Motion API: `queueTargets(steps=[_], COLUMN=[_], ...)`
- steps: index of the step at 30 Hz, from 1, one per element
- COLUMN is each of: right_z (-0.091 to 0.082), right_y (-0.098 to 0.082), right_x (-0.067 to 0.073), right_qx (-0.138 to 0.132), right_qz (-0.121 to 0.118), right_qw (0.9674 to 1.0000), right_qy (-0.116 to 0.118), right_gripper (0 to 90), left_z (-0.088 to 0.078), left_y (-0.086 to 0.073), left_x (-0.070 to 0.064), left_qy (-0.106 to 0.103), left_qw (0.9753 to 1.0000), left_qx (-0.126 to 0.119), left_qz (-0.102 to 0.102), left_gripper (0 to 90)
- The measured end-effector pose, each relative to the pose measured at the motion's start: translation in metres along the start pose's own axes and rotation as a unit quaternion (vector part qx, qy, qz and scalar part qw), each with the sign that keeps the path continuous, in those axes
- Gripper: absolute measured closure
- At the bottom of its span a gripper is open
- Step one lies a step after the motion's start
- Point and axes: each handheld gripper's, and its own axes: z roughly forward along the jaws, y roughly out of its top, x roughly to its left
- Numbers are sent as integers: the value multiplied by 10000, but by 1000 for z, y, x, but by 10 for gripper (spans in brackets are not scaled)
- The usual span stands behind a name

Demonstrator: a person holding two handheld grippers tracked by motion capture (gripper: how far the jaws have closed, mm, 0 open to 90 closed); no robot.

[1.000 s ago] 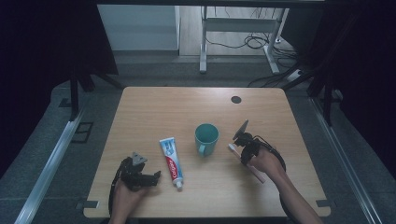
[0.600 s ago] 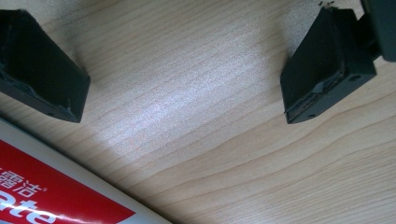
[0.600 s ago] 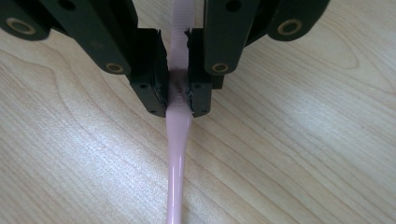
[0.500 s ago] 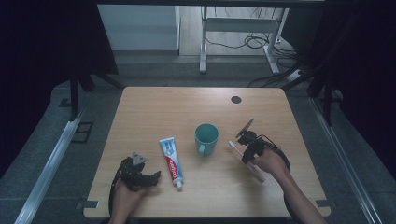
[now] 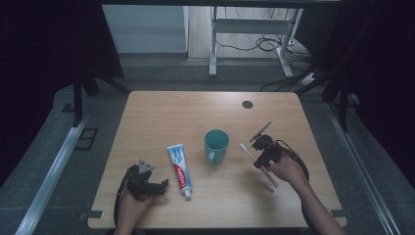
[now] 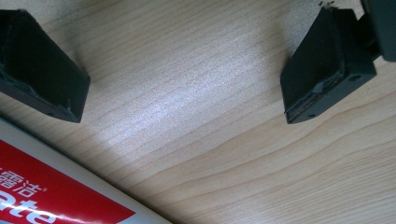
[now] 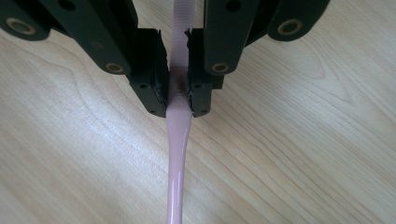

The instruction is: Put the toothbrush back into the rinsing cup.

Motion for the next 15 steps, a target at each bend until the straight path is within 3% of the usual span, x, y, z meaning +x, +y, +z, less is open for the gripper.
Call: queueTargets(steps=[15], right_z=[-28], right_y=[-3], right_x=[4], right_qx=[-660], right_qz=[-193], right_qw=[9976], right_qy=[-29], right_gripper=[783], left_z=[0], left_y=[0], left_x=[0], left_qy=[-8], left_qw=[10000], left_qx=[6], left_qz=[20], left_gripper=[14])
